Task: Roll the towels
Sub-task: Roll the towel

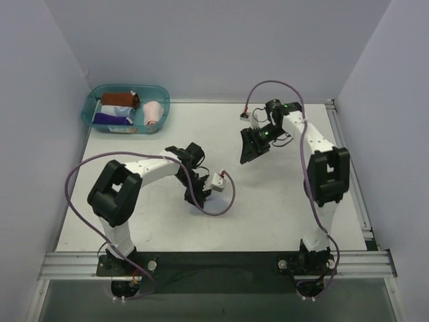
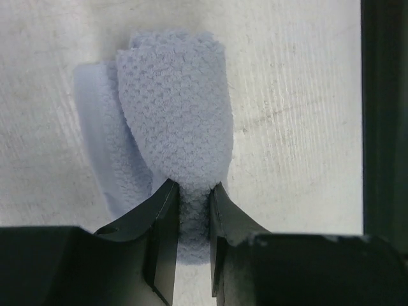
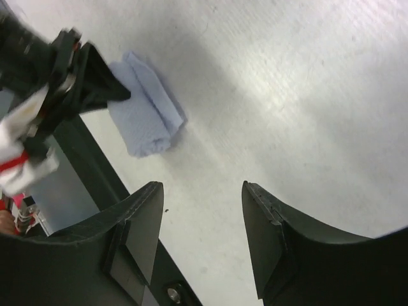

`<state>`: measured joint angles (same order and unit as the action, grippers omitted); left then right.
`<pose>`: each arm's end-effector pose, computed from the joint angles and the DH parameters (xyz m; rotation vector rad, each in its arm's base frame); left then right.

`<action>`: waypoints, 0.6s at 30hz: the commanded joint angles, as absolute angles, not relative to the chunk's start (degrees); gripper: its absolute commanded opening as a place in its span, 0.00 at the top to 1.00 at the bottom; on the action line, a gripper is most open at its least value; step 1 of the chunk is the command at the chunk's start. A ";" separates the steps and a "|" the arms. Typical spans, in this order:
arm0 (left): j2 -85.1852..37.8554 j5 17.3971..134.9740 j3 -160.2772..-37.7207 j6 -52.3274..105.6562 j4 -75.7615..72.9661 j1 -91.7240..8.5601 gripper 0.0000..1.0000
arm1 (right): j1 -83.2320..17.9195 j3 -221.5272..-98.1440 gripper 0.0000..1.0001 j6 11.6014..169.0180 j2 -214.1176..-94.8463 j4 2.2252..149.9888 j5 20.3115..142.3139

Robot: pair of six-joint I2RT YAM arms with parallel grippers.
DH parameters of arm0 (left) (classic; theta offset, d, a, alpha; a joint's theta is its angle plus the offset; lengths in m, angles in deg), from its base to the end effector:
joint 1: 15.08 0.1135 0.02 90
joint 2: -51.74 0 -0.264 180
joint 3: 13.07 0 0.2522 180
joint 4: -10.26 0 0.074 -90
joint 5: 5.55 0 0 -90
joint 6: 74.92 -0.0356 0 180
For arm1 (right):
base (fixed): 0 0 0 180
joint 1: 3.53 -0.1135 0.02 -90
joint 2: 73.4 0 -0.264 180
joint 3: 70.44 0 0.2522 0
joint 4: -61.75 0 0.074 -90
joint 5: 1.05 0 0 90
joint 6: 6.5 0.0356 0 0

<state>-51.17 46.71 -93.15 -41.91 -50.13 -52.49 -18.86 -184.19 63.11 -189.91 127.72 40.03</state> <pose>0.2437 -0.2138 0.1715 2.0751 1.8450 -0.9071 0.4029 0.1383 0.2468 -0.9778 2.3326 1.1243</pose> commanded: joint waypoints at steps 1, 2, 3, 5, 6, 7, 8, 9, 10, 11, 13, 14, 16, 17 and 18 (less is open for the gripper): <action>-62.49 43.32 -102.54 -43.18 -64.65 -48.05 1.00 | -19.18 -173.27 0.49 65.64 -178.91 123.08 41.75; -64.52 42.27 -104.85 -43.27 -65.80 -47.35 1.00 | -19.17 -170.54 0.50 66.09 -176.78 119.67 41.76; -68.19 41.74 -106.88 -43.27 -66.77 -46.73 1.00 | -19.17 -167.99 0.51 66.88 -174.67 117.98 41.58; -71.20 40.94 -112.33 -43.19 -68.89 -45.14 1.00 | -19.44 -160.60 0.52 70.72 -169.39 112.81 40.88; -73.22 40.85 -113.57 -42.93 -69.15 -44.71 1.00 | -19.70 -158.06 0.52 72.14 -167.90 111.12 40.27; -74.02 40.85 -114.53 -42.75 -69.24 -44.27 1.00 | -20.40 -154.38 0.53 74.16 -165.71 109.37 40.18; -74.73 41.20 -116.11 -42.49 -69.24 -44.18 1.00 | -20.84 -152.25 0.53 77.57 -164.82 105.61 40.09; -75.95 41.12 -116.91 -42.05 -69.50 -44.09 1.00 | -21.54 -150.84 0.52 78.30 -164.11 104.35 40.09; -76.22 40.77 -117.35 -41.96 -70.46 -44.00 1.00 | -22.68 -149.95 0.52 78.57 -163.41 103.64 41.91; -76.23 40.94 -117.44 -41.87 -70.47 -44.00 1.00 | -24.43 -148.99 0.50 78.66 -163.49 102.51 43.24; -76.23 41.12 -117.36 -41.69 -70.39 -44.00 1.00 | -25.85 -148.80 0.50 79.88 -165.49 101.45 42.91; -76.14 41.20 -117.18 -41.52 -70.13 -43.82 1.00 | -26.81 -149.24 0.50 81.11 -166.55 100.13 41.94; -75.79 41.20 -116.83 -40.90 -69.34 -43.73 1.00 | -27.61 -149.68 0.48 85.50 -170.23 97.15 38.00; -75.70 41.12 -116.66 -40.81 -69.07 -43.65 1.00 | -27.96 -149.68 0.47 87.00 -171.47 96.00 37.02; -75.53 41.12 -116.48 -40.55 -68.81 -43.56 1.00 | -28.57 -149.85 0.47 89.53 -172.71 94.95 36.40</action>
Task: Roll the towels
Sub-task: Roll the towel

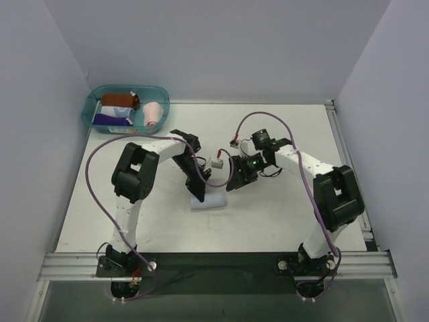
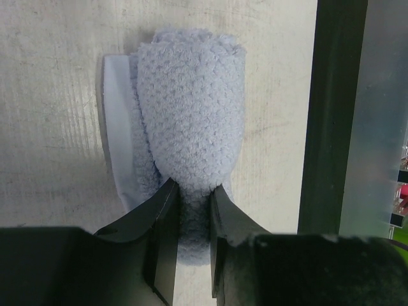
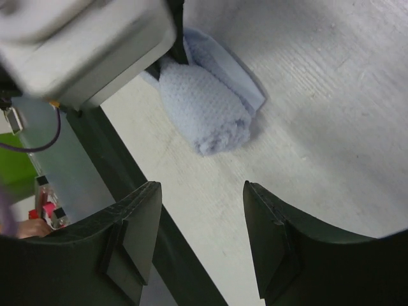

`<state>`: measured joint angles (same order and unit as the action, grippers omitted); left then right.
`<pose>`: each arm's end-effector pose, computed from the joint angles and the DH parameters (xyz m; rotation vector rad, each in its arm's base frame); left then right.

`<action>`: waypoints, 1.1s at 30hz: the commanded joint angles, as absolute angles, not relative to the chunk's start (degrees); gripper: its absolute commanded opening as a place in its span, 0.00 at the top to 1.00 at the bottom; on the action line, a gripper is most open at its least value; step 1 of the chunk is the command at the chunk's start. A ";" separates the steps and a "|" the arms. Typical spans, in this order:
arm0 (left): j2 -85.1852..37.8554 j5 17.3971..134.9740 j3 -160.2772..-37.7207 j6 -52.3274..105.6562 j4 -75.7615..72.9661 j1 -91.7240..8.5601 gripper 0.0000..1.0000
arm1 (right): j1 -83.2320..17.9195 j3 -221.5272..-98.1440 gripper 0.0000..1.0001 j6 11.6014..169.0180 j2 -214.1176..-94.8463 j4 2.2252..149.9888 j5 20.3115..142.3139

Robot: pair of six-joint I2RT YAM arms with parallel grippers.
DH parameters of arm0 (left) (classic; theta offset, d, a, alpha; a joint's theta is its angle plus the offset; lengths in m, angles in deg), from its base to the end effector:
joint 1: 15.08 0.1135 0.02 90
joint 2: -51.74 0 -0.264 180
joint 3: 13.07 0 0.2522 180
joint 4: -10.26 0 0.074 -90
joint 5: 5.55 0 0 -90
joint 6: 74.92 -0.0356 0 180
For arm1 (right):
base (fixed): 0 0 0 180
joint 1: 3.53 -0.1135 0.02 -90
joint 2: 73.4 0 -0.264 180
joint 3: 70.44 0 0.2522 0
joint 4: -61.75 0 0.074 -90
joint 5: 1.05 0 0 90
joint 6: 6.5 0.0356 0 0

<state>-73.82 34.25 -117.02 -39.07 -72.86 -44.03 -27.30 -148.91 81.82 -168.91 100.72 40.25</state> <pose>0.3222 -0.2095 0.1418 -1.7201 -2.1949 1.3509 0.3013 0.1619 0.2215 -0.8717 2.3191 1.2338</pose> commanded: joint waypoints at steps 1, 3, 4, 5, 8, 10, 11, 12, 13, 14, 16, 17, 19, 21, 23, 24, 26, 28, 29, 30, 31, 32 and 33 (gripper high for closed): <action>-75.44 41.12 -116.30 -40.38 -68.72 -43.47 1.00 | -29.10 -149.86 0.46 90.34 -174.46 93.11 36.22; -75.00 41.03 -115.87 -40.20 -68.02 -43.38 1.00 | -30.07 -149.16 0.45 92.01 -175.61 91.08 36.13; -74.91 40.85 -115.78 -40.11 -67.93 -43.30 1.00 | -30.25 -148.54 0.44 93.59 -176.40 88.55 35.96; -74.82 40.85 -115.69 -40.11 -67.84 -43.30 1.00 | -30.34 -147.93 0.44 94.73 -176.67 86.87 35.61; -74.56 40.68 -115.42 -40.02 -67.57 -43.12 1.00 | -30.77 -145.20 0.43 98.08 -177.11 80.98 34.29; -74.65 40.50 -115.42 -39.93 -67.49 -43.03 1.00 | -31.91 -144.23 0.43 98.96 -177.55 78.77 34.02; -74.65 40.50 -115.51 -39.76 -67.40 -43.03 1.00 | -32.35 -144.40 0.43 99.31 -177.99 78.85 34.11; -74.73 40.41 -115.51 -39.41 -67.22 -42.94 1.00 | -32.88 -144.58 0.43 99.32 -178.43 79.03 34.37; -74.73 40.24 -115.60 -39.32 -67.22 -42.86 1.00 | -33.49 -144.67 0.43 99.32 -179.30 79.03 34.37; -74.65 40.32 -115.51 -39.23 -67.05 -42.77 1.00 | -33.67 -144.67 0.44 99.40 -179.74 79.20 34.37; -74.64 40.41 -115.42 -38.79 -66.70 -42.59 1.00 | -33.85 -144.32 0.46 99.23 -180.98 79.46 34.29; -74.56 40.41 -115.25 -38.53 -66.61 -42.59 1.00 | -33.94 -144.14 0.48 99.40 -181.24 79.55 34.20; -74.38 40.50 -115.16 -38.09 -65.91 -42.51 1.00 | -33.85 -143.79 0.57 99.40 -181.94 79.29 33.41; -74.29 40.59 -114.99 -37.48 -65.38 -42.42 1.00 | -33.85 -143.18 0.62 100.19 -182.30 78.77 32.88; -74.21 40.59 -114.90 -37.12 -65.20 -42.42 1.00 | -33.85 -143.09 0.73 100.63 -182.65 77.71 32.09; -74.03 40.68 -114.72 -36.95 -64.77 -42.42 1.00 | -33.85 -143.09 0.78 101.42 -182.82 76.93 31.91; -73.33 40.94 -114.20 -35.55 -63.19 -42.24 0.99 | -33.76 -143.61 0.95 102.04 -183.44 76.74 31.21; -72.19 41.29 -112.09 -34.32 -61.26 -41.89 0.90 | -33.59 -143.88 1.00 102.56 -184.93 77.09 30.95; -71.23 41.55 -111.13 -32.83 -60.03 -41.72 0.86 | -33.41 -143.97 1.00 102.57 -185.28 77.53 30.95; -68.96 41.90 -109.81 -32.29 -57.49 -41.10 0.79 | -33.24 -144.40 1.00 102.57 -186.16 79.01 31.12; -67.54 41.91 -107.36 -31.85 -56.42 -40.66 0.68 | -33.24 -144.67 1.00 101.52 -186.69 79.90 31.21; -66.05 42.17 -105.77 -30.89 -55.28 -40.14 0.60 | -33.15 -145.11 1.00 101.25 -187.04 80.95 31.12; -62.46 43.30 -104.28 -30.53 -52.66 -39.44 0.55 | -33.24 -145.72 1.00 100.81 -187.65 82.79 31.56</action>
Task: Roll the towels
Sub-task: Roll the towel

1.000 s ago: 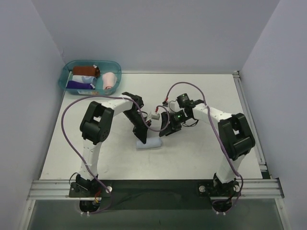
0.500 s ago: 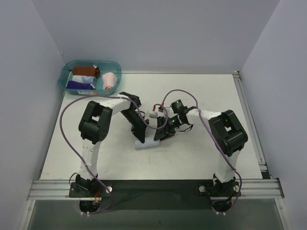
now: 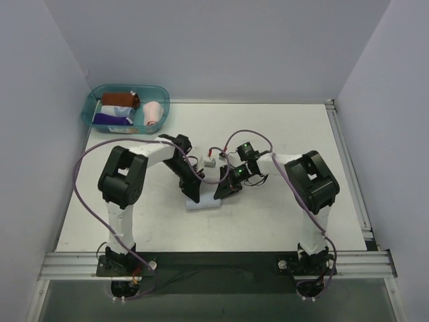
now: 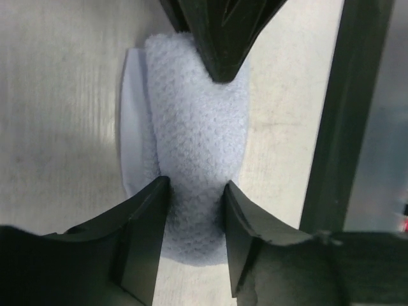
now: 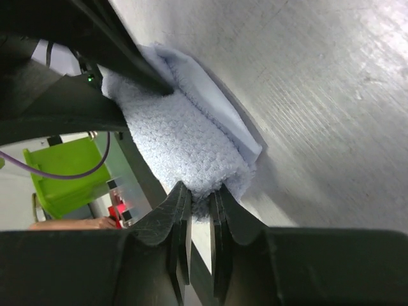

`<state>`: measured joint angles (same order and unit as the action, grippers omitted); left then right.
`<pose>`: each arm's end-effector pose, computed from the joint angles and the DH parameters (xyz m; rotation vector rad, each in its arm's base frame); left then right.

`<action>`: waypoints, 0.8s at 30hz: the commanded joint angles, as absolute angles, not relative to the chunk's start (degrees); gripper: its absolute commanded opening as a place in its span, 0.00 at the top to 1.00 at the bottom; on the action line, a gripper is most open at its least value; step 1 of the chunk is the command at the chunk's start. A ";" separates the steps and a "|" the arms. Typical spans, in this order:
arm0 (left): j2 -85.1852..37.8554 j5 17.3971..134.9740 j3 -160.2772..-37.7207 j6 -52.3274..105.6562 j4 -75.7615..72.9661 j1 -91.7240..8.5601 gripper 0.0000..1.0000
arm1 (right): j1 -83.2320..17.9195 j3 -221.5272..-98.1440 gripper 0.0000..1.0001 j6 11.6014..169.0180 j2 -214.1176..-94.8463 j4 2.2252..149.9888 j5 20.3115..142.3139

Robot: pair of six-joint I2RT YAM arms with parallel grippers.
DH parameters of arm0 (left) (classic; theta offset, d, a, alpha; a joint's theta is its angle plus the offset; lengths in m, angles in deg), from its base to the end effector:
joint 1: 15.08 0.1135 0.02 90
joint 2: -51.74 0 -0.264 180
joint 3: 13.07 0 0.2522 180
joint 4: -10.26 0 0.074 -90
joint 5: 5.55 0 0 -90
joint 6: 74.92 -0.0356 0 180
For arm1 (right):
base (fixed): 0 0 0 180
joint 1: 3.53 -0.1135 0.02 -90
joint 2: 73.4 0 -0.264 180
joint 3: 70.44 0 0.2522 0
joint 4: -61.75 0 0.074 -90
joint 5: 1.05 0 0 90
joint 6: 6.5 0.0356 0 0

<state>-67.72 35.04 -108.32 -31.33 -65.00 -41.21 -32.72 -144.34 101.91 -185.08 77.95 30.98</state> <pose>0.3148 -0.1845 0.1441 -1.5948 -2.3566 1.3292 0.3096 0.2075 0.1292 -0.6874 2.4622 1.6052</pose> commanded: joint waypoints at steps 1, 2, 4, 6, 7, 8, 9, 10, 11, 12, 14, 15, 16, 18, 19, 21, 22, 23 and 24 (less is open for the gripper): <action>-60.25 44.10 -100.87 -30.44 -51.41 -39.17 0.49 | -33.24 -145.81 1.00 100.64 -187.75 83.33 32.00; -55.45 45.06 -99.09 -30.44 -48.44 -38.99 0.47 | -33.32 -145.90 1.00 100.63 -187.83 83.59 32.17; -49.98 48.22 -95.23 -30.88 -45.18 -39.08 0.44 | -33.24 -146.86 1.00 100.72 -188.36 85.17 32.53; -42.33 49.98 -90.04 -32.37 -40.71 -39.60 0.37 | -33.24 -147.92 1.00 101.16 -189.84 87.19 32.44; -40.21 51.30 -88.72 -32.99 -39.72 -40.65 0.35 | -33.24 -149.23 1.00 101.51 -190.55 87.81 31.92; -36.71 52.62 -86.27 -34.38 -38.06 -41.88 0.33 | -33.15 -150.11 1.00 101.69 -191.43 88.77 31.48; -35.20 56.72 -85.11 -34.92 -37.09 -43.46 0.33 | -33.15 -150.64 1.00 102.12 -192.92 90.26 31.47; -33.88 59.20 -83.88 -35.45 -36.12 -47.65 0.32 | -32.97 -151.60 1.00 102.56 -193.37 90.54 31.47; -31.34 61.66 -80.56 -36.93 -33.24 -49.52 0.32 | -32.80 -152.05 1.00 103.09 -193.98 90.80 31.30; -30.01 65.69 -78.88 -37.47 -31.38 -51.45 0.31 | -32.62 -152.40 1.00 103.96 -195.12 91.15 30.95; -27.03 69.14 -75.19 -39.05 -25.69 -56.36 0.28 | -32.10 -153.45 1.00 104.67 -196.09 91.42 30.07; -26.49 71.68 -72.56 -39.49 -24.17 -58.04 0.27 | -31.83 -153.89 1.00 105.02 -196.79 91.77 29.89; -26.22 72.66 -71.66 -39.84 -22.59 -59.19 0.27 | -31.57 -154.16 1.00 105.38 -197.06 91.77 29.72; -26.83 74.59 -69.91 -41.51 -19.86 -61.22 0.26 | -30.78 -155.39 1.00 105.82 -198.37 92.30 28.40; -27.27 75.13 -69.37 -42.13 -18.72 -61.57 0.26 | -30.51 -156.00 1.00 105.99 -198.82 92.65 28.05; -28.59 77.75 -68.14 -44.32 -14.59 -62.63 0.26 | -29.99 -157.49 1.00 105.73 -200.04 93.87 27.52; -28.85 78.46 -66.83 -45.98 -13.01 -62.89 0.26 | -29.98 -158.11 1.00 105.12 -200.40 94.49 27.34; -29.55 79.17 -66.30 -46.70 -9.95 -63.16 0.26 | -29.98 -158.64 1.00 104.86 -200.66 95.10 27.26; -29.91 79.78 -65.94 -47.40 -8.87 -63.33 0.26 | -30.07 -159.34 1.00 104.68 -201.10 95.81 27.08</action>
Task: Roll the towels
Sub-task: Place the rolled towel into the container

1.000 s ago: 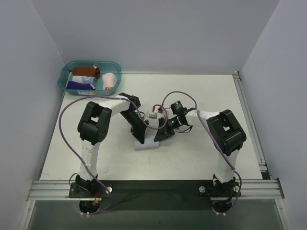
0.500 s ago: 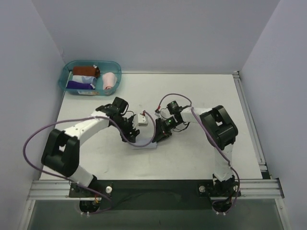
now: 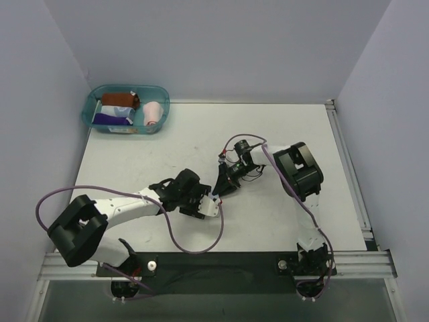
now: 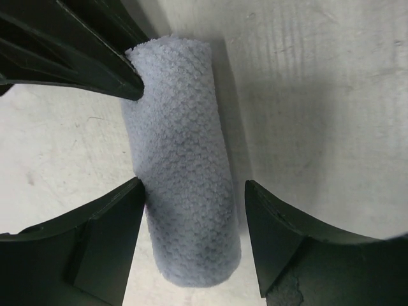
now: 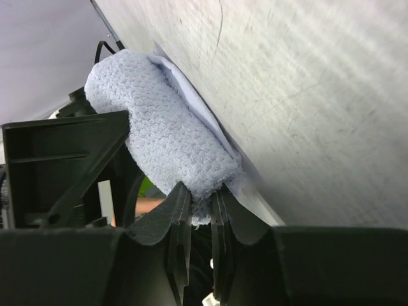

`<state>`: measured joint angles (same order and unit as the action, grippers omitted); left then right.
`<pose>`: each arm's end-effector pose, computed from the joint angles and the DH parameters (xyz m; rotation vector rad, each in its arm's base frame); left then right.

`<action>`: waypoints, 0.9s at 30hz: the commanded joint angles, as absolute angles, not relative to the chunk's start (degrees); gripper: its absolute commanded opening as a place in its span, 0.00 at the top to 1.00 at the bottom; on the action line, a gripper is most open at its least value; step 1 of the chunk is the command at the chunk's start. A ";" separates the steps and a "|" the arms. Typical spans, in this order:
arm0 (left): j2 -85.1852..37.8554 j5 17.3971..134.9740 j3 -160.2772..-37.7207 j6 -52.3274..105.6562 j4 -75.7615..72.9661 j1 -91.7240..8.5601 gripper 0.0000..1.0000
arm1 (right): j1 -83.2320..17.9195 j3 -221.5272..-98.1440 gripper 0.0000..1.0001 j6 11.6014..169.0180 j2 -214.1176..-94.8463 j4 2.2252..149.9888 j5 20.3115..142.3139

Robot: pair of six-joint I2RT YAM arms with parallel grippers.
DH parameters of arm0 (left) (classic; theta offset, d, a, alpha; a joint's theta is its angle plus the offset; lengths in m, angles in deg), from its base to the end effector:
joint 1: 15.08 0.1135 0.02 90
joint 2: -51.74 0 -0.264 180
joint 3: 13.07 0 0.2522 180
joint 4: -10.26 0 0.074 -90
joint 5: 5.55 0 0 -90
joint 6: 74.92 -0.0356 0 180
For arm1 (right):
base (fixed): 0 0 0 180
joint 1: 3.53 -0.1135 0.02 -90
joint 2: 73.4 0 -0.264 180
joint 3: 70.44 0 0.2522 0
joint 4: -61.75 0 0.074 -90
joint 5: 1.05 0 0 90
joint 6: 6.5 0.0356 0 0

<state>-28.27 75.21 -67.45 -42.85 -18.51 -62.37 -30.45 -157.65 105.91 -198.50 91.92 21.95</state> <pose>0.1756 -0.1987 0.1757 2.0306 1.4701 -0.1270 0.3451 0.2120 0.0931 0.4098 -2.4316 -1.6690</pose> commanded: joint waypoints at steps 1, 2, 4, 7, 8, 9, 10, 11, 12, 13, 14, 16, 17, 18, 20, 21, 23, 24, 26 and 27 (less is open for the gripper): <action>-30.34 79.88 -65.68 -48.45 -8.08 -63.33 0.27 | -29.99 -159.78 1.00 104.50 -201.45 96.08 26.90; -31.39 79.79 -65.76 -48.90 -7.64 -63.33 0.28 | -30.07 -160.14 1.00 104.33 -201.81 96.43 26.73; -32.63 79.53 -66.29 -49.08 -7.46 -63.42 0.33 | -29.98 -161.45 1.00 104.06 -202.86 97.31 26.11; -35.53 78.74 -66.91 -48.81 -7.98 -63.42 0.40 | -29.98 -162.51 1.00 103.10 -203.48 98.10 26.55; -37.01 78.47 -67.34 -48.46 -7.81 -63.42 0.44 | -29.98 -162.77 1.00 102.57 -203.57 98.27 26.64; -37.81 78.12 -67.61 -48.11 -7.98 -63.34 0.45 | -29.98 -163.21 1.00 102.31 -203.92 98.88 26.55; -38.52 77.86 -67.79 -47.33 -8.16 -63.16 0.47 | -29.98 -164.09 1.00 101.96 -204.18 99.33 26.46; -39.74 77.42 -68.13 -46.88 -8.68 -63.07 0.50 | -29.98 -164.53 1.00 101.60 -204.44 99.68 26.20; -40.27 76.46 -69.01 -46.53 -9.47 -62.98 0.51 | -29.90 -164.88 1.00 101.17 -204.71 100.29 25.85; -40.89 75.93 -69.71 -45.57 -10.61 -62.90 0.55 | -29.72 -165.32 1.00 100.99 -204.80 100.47 25.41; -42.11 75.66 -70.50 -44.60 -12.97 -62.72 0.59 | -29.55 -165.93 1.00 100.72 -204.62 100.99 25.15; -43.35 73.73 -74.54 -42.15 -17.54 -61.76 0.76 | -28.76 -166.64 0.95 100.02 -204.45 101.70 24.97; -44.49 72.51 -76.29 -40.91 -22.44 -60.88 0.80 | -27.36 -167.08 0.87 99.58 -203.49 102.83 24.80; -44.93 69.80 -79.36 -39.68 -25.10 -58.61 0.85 | -26.39 -167.34 0.68 99.14 -202.61 103.19 24.88; -45.46 67.32 -82.45 -35.64 -31.06 -55.79 0.92 | -24.37 -167.43 0.49 97.91 -199.55 104.51 25.84; -45.47 65.13 -83.77 -34.24 -32.75 -52.82 0.96 | -22.10 -167.43 0.31 97.47 -198.48 105.04 26.11; -45.12 61.97 -88.34 -30.19 -37.06 -49.90 1.00 | -19.80 -167.52 0.17 96.68 -195.24 106.35 26.29; -45.03 60.99 -90.35 -28.70 -38.47 -47.02 1.00 | -17.96 -167.61 0.09 96.24 -194.26 106.80 26.37; -45.64 58.27 -96.94 -24.57 -43.12 -44.37 1.00 | -15.93 -167.87 0.07 95.28 -191.98 108.46 26.55; -46.25 57.04 -99.40 -23.42 -44.88 -43.13 1.00 | -14.27 -168.05 0.06 94.84 -191.27 109.17 26.90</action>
<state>-45.97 65.46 -91.25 -31.35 -35.16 -46.76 -18.03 -166.92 97.08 -196.49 103.17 24.95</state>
